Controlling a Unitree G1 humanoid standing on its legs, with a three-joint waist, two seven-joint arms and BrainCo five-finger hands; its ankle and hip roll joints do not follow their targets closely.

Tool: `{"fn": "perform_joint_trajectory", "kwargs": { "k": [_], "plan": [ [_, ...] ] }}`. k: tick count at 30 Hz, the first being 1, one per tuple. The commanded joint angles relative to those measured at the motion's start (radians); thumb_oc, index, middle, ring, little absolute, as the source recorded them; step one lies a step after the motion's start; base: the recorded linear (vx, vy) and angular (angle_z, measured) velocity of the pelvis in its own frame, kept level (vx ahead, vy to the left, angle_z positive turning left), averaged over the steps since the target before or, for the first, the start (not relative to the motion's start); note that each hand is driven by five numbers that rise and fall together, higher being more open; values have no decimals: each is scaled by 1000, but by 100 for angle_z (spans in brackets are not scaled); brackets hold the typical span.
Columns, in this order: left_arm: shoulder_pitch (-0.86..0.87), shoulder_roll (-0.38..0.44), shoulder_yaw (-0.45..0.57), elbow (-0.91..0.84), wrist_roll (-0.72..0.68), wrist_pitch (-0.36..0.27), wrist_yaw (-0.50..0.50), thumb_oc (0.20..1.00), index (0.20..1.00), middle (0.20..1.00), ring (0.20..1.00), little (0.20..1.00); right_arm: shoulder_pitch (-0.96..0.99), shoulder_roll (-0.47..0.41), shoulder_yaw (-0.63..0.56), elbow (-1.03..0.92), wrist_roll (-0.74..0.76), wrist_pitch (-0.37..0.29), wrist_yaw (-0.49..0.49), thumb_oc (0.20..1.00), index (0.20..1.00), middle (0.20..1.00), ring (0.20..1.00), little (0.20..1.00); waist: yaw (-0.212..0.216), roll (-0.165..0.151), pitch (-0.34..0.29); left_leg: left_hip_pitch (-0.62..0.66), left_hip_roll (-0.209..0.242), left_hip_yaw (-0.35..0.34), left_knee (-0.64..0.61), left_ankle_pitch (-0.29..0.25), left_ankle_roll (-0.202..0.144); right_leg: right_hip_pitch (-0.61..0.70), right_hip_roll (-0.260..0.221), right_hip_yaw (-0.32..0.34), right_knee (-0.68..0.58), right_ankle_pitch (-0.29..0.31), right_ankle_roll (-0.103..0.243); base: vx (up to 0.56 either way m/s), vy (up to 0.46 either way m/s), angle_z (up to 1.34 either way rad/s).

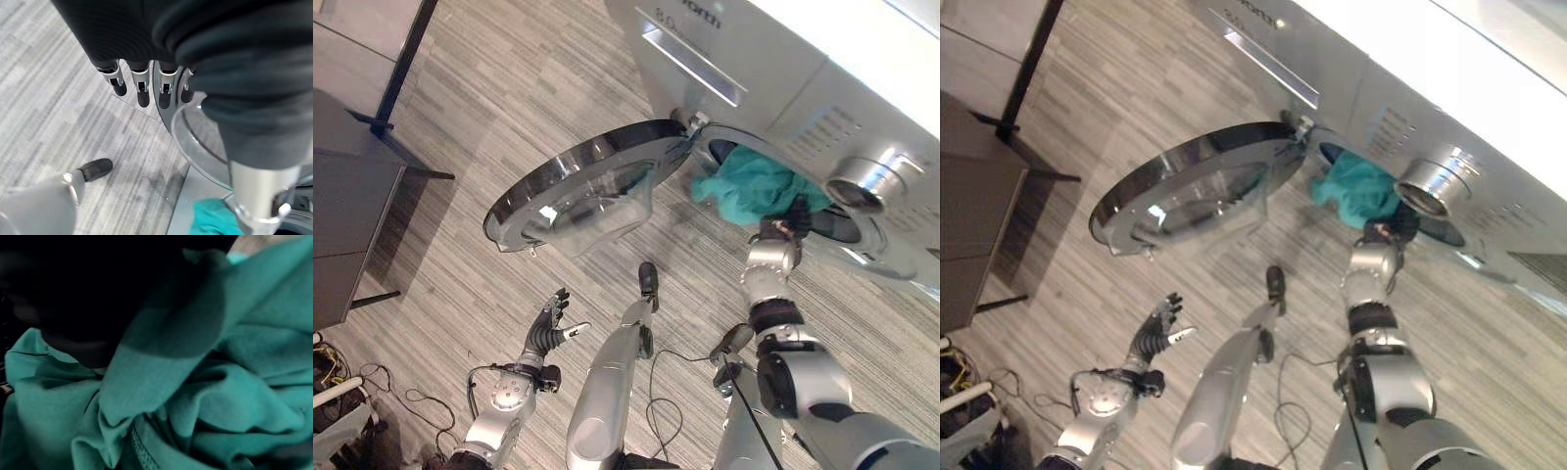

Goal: Grab the laundry basket,head to the washer,open it,put in the laundry and shut it.

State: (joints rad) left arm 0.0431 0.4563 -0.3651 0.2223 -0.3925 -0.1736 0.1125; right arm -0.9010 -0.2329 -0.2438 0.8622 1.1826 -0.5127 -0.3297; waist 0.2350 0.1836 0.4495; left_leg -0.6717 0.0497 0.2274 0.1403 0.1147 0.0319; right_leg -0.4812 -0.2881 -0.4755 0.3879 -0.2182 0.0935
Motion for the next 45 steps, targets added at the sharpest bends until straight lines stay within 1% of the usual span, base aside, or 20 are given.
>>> {"fn": "perform_joint_trajectory", "kwargs": {
  "k": [1,3,5,8,10,12,15,16,17,19,21,25,28,30,32,34,37,39,42,45],
  "plan": [
    [46,19,-75,-24,-14,-47,-4,1000,1000,1000,1000,1000,-8,-136,-48,56,31,-60,-25,200,200,200,200,200,38,88,-55,-105,-36,46,36,-49,-32,-28,85,20,144,-189,-97,77,5,19],
    [45,33,-78,-27,-12,-44,-10,1000,1000,1000,1000,1000,-92,-240,-71,137,71,-49,-34,200,200,200,200,200,60,96,-66,-125,-49,36,42,-55,-31,-49,74,16,160,-193,-90,71,-7,11],
    [34,49,-77,-40,-20,-46,-16,1000,1000,1000,1000,1000,-204,-405,-31,218,54,-13,-57,200,200,200,200,200,94,104,-80,-159,-58,28,56,-57,-26,-84,60,5,190,-196,-85,60,2,15],
    [42,91,-67,-64,-52,-65,-26,1000,1000,1000,1000,1000,-401,-636,143,263,-53,84,-88,200,200,200,200,200,131,104,-105,-198,-65,22,80,-67,-24,-138,37,-1,247,-207,-81,68,37,27],
    [54,97,-53,-83,-70,-63,-34,1000,1000,1000,1000,1000,-494,-710,215,201,-45,89,-66,200,200,200,200,200,134,106,-116,-226,-66,22,92,-71,-24,-178,26,3,275,-222,-90,68,68,14],
    [92,104,-37,-83,-110,-62,-47,1000,1000,1000,1000,1000,-629,-804,380,117,-108,72,-59,200,200,200,200,200,144,86,-141,-267,-65,27,101,-73,-28,-224,11,5,301,-239,-103,59,70,3],
    [118,96,-25,-80,-123,-53,-57,1000,1000,1000,1000,1000,-722,-839,543,133,-163,105,-48,200,200,200,200,200,144,76,-163,-311,-61,27,110,-75,-28,-281,-5,18,339,-250,-112,43,60,2],
    [117,87,-29,-81,-119,-48,-61,1000,1000,1000,1000,1000,-722,-829,548,153,-133,124,-24,567,567,567,567,567,137,81,-167,-324,-58,33,113,-78,-27,-297,-10,20,348,-248,-112,28,63,5],
    [116,84,-32,-82,-116,-44,-65,1000,1000,1000,1000,1000,-707,-823,544,179,-110,138,-1,1000,1000,1000,1000,1000,132,82,-171,-331,-57,35,117,-80,-25,-309,-12,24,355,-248,-112,38,50,-1],
    [107,91,-43,-94,-115,-37,-78,1000,1000,1000,1000,1000,-650,-801,503,257,-63,172,43,1000,1000,1000,1000,1000,126,77,-178,-343,-55,43,122,-83,-23,-317,-12,23,356,-249,-114,0,0,0],
    [83,85,-49,-113,-125,-37,-82,1000,1000,1000,1000,1000,-612,-765,450,335,-6,196,52,1000,1000,1000,1000,1000,124,89,-175,-347,-55,48,121,-82,-23,-320,-12,22,350,-251,-116,0,0,0],
    [78,105,-37,-130,-136,-37,-88,1000,1000,1000,1000,1000,-559,-735,376,403,66,214,71,1000,1000,1000,1000,1000,130,93,-176,-344,-56,51,116,-80,-25,-319,-1,25,336,-259,-123,0,0,0],
    [87,117,-20,-128,-138,-38,-86,1000,1000,1000,1000,1000,-563,-735,394,427,36,245,75,1000,1000,1000,1000,1000,134,90,-176,-344,-51,54,113,-78,-28,-322,1,28,333,-253,-124,-14,-1,-7],
    [94,131,-12,-128,-134,-40,-94,1000,1000,1000,1000,1000,-578,-746,451,481,-22,309,99,1000,1000,1000,1000,1000,131,74,-174,-345,-49,52,115,-83,-32,-322,4,30,332,-251,-122,-7,-32,-7],
    [94,136,-9,-128,-132,-39,-98,1000,1000,1000,1000,1000,-596,-751,473,509,-33,329,105,1000,1000,1000,1000,1000,133,73,-174,-346,-47,52,116,-80,-31,-323,7,29,334,-248,-123,-8,-33,-4],
    [84,139,-15,-133,-132,-35,-98,1000,1000,1000,1000,1000,-613,-748,453,521,45,314,97,1000,1000,1000,1000,1000,129,70,-170,-348,-46,51,119,-81,-33,-322,11,30,330,-246,-121,-4,-35,-2],
    [54,135,-23,-134,-127,-23,-72,1000,1000,1000,1000,1000,-620,-709,371,459,197,218,65,1000,1000,1000,1000,1000,127,61,-173,-350,-47,43,124,-89,-31,-318,15,33,324,-244,-116,3,-14,0],
    [53,135,-22,-133,-126,-23,-71,1000,1000,1000,1000,1000,-610,-705,365,448,199,212,62,1000,1000,1000,1000,1000,127,61,-172,-351,-45,45,123,-86,-29,-319,16,31,324,-241,-117,0,0,0],
    [55,133,-11,-133,-139,-32,-70,1000,1000,1000,1000,1000,-581,-688,383,286,163,153,72,1000,1000,1000,1000,1000,120,51,-163,-360,-39,35,153,-98,-29,-319,14,36,341,-245,-116,-9,-49,0],
    [48,143,2,-148,-155,-42,-51,1000,1000,1000,1000,1000,-580,-684,378,249,173,132,74,1000,1000,1000,1000,1000,109,57,-144,-403,-32,25,251,-125,-18,-356,1,55,422,-281,-151,-5,-54,3]
  ]
}}
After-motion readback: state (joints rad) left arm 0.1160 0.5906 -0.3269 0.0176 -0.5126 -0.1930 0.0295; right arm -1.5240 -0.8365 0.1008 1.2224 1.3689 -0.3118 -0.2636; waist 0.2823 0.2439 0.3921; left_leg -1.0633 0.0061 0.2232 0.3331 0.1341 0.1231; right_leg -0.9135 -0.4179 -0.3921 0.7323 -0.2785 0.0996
